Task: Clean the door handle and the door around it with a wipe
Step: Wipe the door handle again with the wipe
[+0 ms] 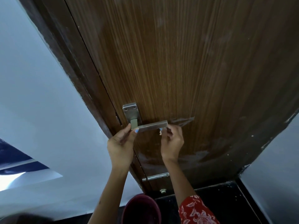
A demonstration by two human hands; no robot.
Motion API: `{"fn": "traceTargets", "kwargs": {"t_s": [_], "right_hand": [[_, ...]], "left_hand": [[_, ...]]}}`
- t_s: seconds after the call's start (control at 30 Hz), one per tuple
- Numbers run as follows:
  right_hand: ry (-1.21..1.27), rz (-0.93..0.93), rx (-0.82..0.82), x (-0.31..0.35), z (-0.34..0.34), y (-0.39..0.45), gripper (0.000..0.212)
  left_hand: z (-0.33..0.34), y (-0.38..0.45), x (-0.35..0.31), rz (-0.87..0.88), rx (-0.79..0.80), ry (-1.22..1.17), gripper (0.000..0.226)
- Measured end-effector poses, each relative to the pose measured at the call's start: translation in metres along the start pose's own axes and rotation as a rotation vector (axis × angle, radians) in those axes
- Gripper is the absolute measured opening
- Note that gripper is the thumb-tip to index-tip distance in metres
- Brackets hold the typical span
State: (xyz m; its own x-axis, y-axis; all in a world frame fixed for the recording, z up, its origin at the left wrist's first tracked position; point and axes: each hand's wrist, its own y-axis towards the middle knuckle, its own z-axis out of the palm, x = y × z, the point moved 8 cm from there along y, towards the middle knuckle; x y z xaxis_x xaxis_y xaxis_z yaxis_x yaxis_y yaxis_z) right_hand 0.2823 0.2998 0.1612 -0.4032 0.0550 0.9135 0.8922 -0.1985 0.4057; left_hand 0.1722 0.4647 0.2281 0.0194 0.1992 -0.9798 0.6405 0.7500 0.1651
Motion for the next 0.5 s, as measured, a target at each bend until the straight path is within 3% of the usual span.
{"fn": "traceTargets", "kwargs": {"t_s": [0.1, 0.17, 0.3, 0.37, 0.43, 0.5], "right_hand": [[0.054, 0.149, -0.192, -0.010, -0.018, 0.008, 0.018], [0.020, 0.085, -0.233, -0.001, -0.021, 0.010, 0.019], [-0.071, -0.097, -0.062, 0.006, -0.004, 0.001, 0.017], [-0.001, 0.062, -0.133, -0.015, -0.014, 0.003, 0.018], [0.140, 0.317, -0.330, -0.039, -0.034, 0.011, 0.020], [0.154, 0.389, -0.418, -0.040, -0.043, 0.018, 0.019]], "left_hand": [[0.004, 0.000, 0.009, -0.141, 0.047, -0.189, 0.034], [0.007, 0.000, 0.012, -0.235, 0.085, -0.342, 0.034], [0.011, -0.001, 0.016, -0.338, 0.096, -0.508, 0.036], [0.011, -0.001, 0.017, -0.359, 0.103, -0.538, 0.037], [0.011, -0.001, 0.019, -0.379, 0.107, -0.555, 0.037], [0.012, -0.001, 0.022, -0.407, 0.104, -0.592, 0.034]]}}
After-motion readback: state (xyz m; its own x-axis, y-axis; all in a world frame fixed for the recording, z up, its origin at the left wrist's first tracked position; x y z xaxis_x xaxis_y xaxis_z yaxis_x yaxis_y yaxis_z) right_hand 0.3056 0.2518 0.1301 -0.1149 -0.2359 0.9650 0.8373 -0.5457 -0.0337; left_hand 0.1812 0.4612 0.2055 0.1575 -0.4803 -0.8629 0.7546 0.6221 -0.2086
